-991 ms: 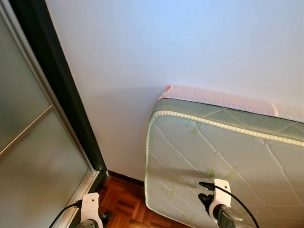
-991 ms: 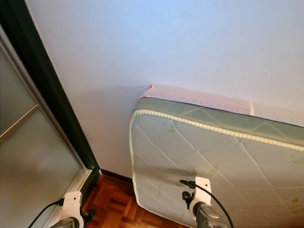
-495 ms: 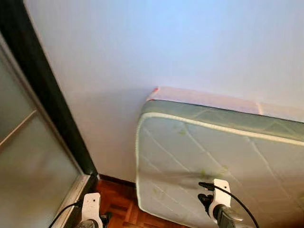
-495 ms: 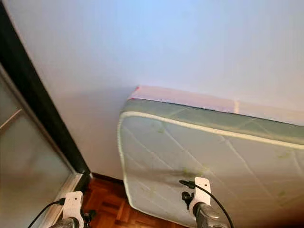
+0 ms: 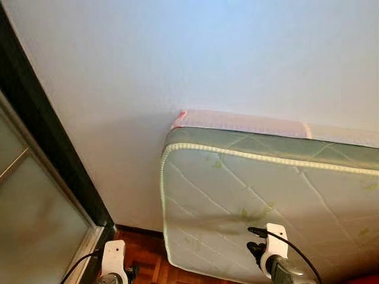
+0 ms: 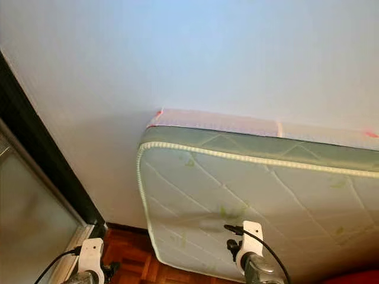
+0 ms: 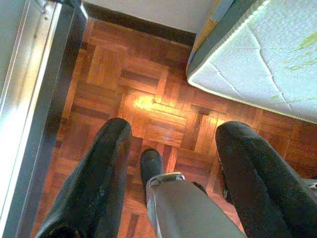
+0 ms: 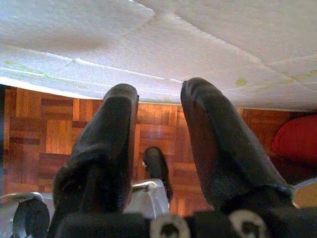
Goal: Clean up the room
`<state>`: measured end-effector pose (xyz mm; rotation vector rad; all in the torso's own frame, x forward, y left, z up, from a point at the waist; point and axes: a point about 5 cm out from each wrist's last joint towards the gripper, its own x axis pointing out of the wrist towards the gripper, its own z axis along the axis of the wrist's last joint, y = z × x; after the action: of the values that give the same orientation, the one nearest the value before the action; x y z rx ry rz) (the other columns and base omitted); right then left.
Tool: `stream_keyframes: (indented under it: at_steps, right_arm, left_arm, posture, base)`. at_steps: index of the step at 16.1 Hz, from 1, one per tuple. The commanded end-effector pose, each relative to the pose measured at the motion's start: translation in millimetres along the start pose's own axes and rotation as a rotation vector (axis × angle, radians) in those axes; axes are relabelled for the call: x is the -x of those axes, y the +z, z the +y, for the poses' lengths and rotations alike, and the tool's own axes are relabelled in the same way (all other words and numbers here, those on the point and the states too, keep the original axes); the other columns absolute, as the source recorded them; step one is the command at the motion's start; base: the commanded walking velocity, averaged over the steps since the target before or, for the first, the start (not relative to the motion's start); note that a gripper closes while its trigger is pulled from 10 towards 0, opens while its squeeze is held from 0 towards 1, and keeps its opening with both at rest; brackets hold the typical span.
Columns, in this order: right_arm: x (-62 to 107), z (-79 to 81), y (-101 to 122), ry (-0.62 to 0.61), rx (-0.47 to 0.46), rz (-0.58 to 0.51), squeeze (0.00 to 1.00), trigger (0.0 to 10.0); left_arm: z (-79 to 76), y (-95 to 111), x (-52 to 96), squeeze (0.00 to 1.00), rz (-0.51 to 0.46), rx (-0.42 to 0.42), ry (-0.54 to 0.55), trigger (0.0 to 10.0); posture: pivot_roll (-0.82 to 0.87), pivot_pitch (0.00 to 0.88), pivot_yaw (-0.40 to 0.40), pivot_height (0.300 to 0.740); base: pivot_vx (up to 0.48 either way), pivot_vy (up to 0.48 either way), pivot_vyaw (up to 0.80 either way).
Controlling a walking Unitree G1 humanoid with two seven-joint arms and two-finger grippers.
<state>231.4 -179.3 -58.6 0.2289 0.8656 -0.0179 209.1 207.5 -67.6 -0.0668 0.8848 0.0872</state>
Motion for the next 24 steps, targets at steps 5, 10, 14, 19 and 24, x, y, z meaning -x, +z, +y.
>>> stream_keyframes:
  at_steps: [5,10,14,19,24]
  right_arm:
    - [0.2,-1.7,0.2,-0.007,0.0,0.006,0.0,10.0]
    - [0.2,-1.7,0.2,-0.006,-0.002,0.006,0.0,10.0]
    - [0.2,-1.6,0.3,-0.006,-0.003,0.005,0.0,10.0]
    - [0.2,-1.7,0.4,-0.006,-0.002,0.005,0.0,10.0]
    - [0.3,-2.1,0.9,-0.008,-0.006,0.0,0.0,10.0]
  left_arm:
    - [-0.4,-0.9,-0.1,0.0,0.006,0.028,0.008,10.0]
    - [-0.5,-0.9,-0.1,0.0,0.004,0.033,0.009,10.0]
    - [-0.4,0.1,-0.2,0.0,0.006,-0.005,0.002,10.0]
    - [-0.5,-0.5,-0.2,0.0,0.006,0.016,0.005,10.0]
    - [-0.8,-0.4,-0.2,0.0,0.002,0.033,0.009,10.0]
  posture:
    - [0.06,0.0,-0.041,0.74]
    - [0.06,0.0,-0.041,0.74]
    - [0.06,0.0,-0.041,0.74]
    - [0.06,0.0,-0.041,0.74]
    - [0.06,0.0,-0.042,0.74]
  base:
    - [0.0,-0.067,-0.71]
    - [0.0,0.0,-0.71]
    - [0.0,-0.174,-0.71]
    - [0.0,-0.192,-0.71]
    - [0.0,0.0,-0.7]
